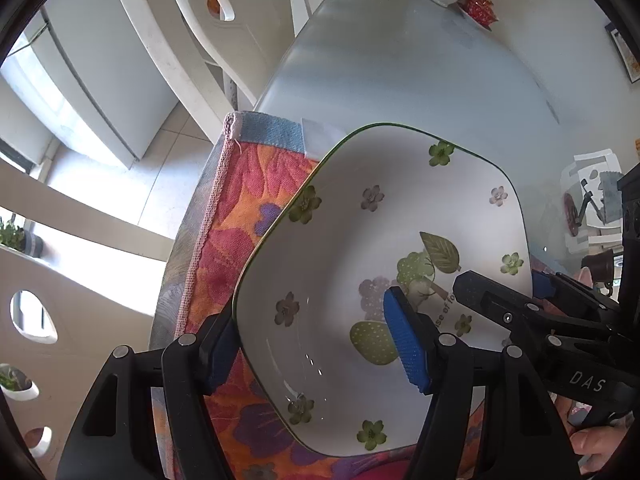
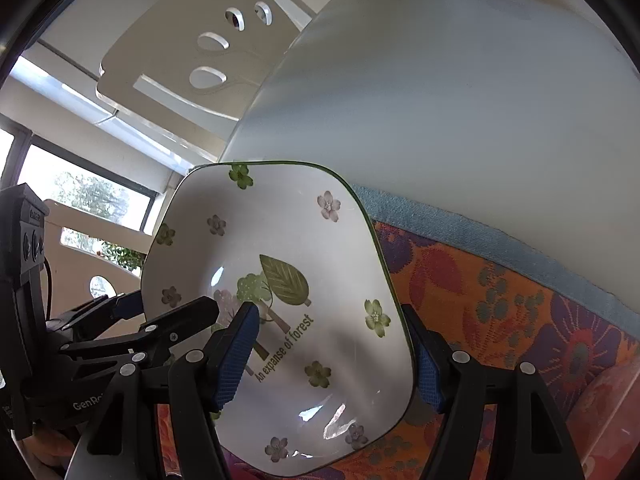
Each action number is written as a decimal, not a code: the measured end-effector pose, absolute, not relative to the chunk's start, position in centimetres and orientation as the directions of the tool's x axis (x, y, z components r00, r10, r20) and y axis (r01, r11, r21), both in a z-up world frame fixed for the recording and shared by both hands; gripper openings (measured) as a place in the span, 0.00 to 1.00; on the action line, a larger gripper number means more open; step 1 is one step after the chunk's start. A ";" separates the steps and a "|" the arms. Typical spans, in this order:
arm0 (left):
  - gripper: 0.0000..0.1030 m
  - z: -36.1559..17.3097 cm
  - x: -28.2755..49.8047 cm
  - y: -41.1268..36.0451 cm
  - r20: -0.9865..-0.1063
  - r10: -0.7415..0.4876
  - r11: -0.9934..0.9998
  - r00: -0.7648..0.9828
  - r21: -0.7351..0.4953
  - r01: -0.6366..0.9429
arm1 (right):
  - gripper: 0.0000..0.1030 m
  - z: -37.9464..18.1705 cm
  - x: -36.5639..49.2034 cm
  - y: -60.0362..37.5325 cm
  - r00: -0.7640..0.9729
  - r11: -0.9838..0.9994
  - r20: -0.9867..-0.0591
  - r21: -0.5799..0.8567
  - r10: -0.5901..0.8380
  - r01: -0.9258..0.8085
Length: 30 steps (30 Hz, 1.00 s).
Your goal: Organize plates and bowls
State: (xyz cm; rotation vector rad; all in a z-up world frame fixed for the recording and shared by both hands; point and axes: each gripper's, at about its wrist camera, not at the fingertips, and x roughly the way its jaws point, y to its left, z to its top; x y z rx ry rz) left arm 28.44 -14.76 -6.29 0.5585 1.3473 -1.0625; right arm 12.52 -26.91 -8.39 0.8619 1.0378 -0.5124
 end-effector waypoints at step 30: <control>0.63 4.5 18.7 -11.3 -0.899 -0.403 0.329 -0.170 -0.316 0.890 | 0.67 1.3 -2.2 -22.5 0.598 0.469 -0.800 0.509 -0.052 0.722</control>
